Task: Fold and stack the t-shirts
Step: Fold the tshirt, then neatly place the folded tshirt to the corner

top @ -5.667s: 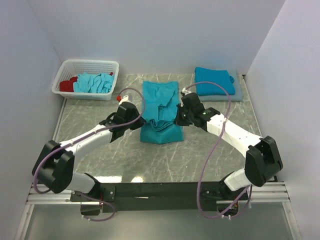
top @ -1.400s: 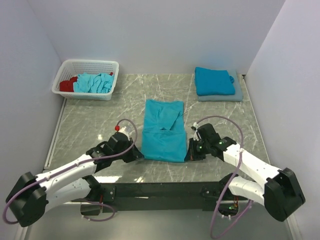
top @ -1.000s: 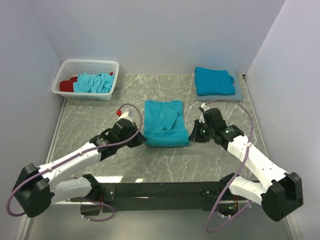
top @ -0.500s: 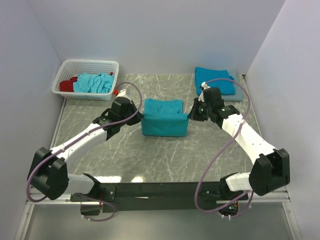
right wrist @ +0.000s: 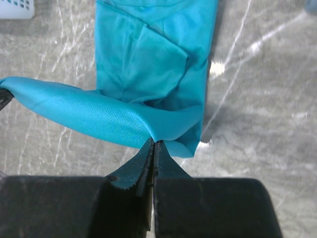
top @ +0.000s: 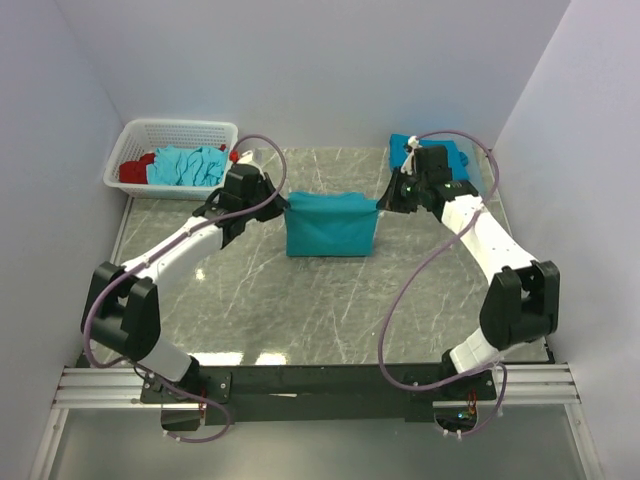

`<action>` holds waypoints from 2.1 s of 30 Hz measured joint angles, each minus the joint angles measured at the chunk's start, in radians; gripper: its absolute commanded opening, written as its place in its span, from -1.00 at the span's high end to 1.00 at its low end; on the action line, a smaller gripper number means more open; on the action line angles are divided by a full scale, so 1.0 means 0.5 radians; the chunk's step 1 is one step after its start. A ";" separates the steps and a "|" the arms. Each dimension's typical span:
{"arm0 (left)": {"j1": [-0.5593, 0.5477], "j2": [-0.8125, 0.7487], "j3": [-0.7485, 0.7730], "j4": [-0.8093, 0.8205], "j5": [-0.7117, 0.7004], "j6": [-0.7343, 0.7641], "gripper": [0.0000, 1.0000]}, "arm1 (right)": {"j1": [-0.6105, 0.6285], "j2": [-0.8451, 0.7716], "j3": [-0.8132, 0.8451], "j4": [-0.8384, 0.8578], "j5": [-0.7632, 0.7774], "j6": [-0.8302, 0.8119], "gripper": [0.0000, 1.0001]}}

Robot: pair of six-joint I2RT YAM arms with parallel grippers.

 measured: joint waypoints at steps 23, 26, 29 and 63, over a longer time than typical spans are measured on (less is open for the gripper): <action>0.246 1.051 0.653 0.407 0.173 0.056 0.98 | -0.176 1.192 0.956 0.180 -0.238 0.008 1.00; 0.272 1.199 0.771 0.445 0.246 0.054 0.51 | -0.191 1.357 1.057 0.193 -0.231 0.058 0.39; 0.285 1.311 0.877 0.451 0.288 0.068 -0.16 | -0.214 1.490 1.135 0.183 -0.216 0.105 -0.73; 0.177 0.516 0.279 0.269 0.334 0.063 -0.99 | 0.038 1.161 0.569 0.231 0.170 0.102 -0.58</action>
